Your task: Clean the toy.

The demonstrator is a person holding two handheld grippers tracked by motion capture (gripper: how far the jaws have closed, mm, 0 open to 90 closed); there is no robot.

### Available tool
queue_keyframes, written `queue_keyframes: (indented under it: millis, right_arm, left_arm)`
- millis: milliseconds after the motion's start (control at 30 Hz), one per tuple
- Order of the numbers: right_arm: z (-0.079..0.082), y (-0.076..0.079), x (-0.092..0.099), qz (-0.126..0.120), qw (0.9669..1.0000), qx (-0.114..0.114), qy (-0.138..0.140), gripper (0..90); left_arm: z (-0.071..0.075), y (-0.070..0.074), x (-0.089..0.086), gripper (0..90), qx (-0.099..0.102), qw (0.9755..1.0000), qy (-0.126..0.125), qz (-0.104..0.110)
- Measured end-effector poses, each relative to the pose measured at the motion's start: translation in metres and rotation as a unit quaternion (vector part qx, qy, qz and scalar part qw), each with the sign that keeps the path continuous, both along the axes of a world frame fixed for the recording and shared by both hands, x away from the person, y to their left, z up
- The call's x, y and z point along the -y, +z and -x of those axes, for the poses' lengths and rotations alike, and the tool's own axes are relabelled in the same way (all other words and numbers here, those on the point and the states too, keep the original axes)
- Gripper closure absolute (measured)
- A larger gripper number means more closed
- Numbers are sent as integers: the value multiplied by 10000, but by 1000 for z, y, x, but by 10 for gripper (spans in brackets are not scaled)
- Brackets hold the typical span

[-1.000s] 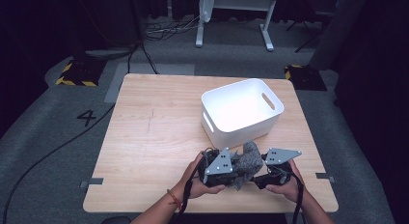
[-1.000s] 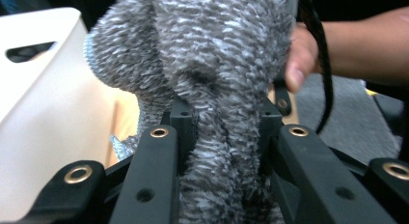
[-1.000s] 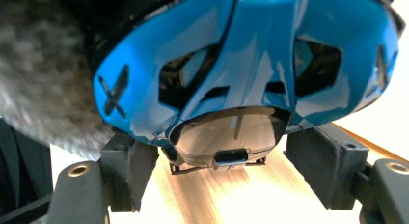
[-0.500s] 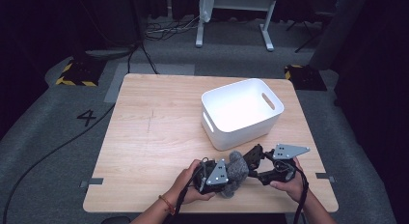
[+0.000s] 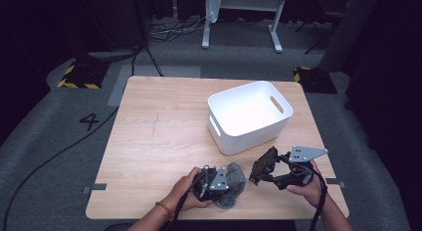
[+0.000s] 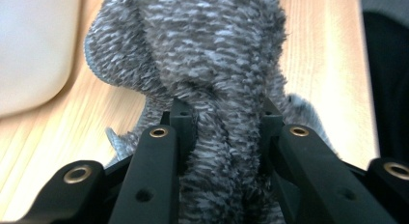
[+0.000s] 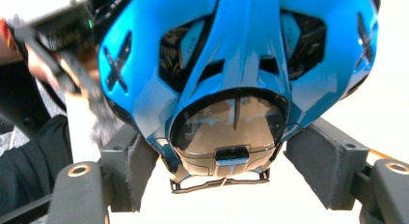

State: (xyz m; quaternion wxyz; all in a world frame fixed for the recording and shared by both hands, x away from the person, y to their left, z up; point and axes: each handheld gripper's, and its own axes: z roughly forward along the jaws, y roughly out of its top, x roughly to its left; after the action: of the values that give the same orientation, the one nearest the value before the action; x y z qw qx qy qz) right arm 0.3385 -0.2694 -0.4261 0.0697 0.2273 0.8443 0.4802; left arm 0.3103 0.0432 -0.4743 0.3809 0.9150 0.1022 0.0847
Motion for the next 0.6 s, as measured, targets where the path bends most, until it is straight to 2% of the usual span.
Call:
queue_keyframes:
  millis: [67,133,200,300,433,600]
  right_arm:
    - [-1,0,0,241,9996,-103,93,276]
    - [1,-2,-7,650,9977,-31,167,276]
    - [1,-6,-15,836,9962,-88,213,276]
    - [-1,-10,-30,994,9944,-83,344,275]
    - [-2,-8,-50,1164,9919,-20,509,275]
    - [-3,-9,-68,1331,9893,44,605,272]
  left_arm:
    - [-1,1,-14,702,-182,9994,70,275]
    - [-2,1,-26,700,-335,9980,153,513]
    - [-2,-1,-33,700,-418,9970,223,610]
    - [-1,0,-38,699,-403,9975,216,533]
    - [-1,-1,-42,698,-405,9972,265,571]
    - [-5,-5,-34,697,-446,9971,274,557]
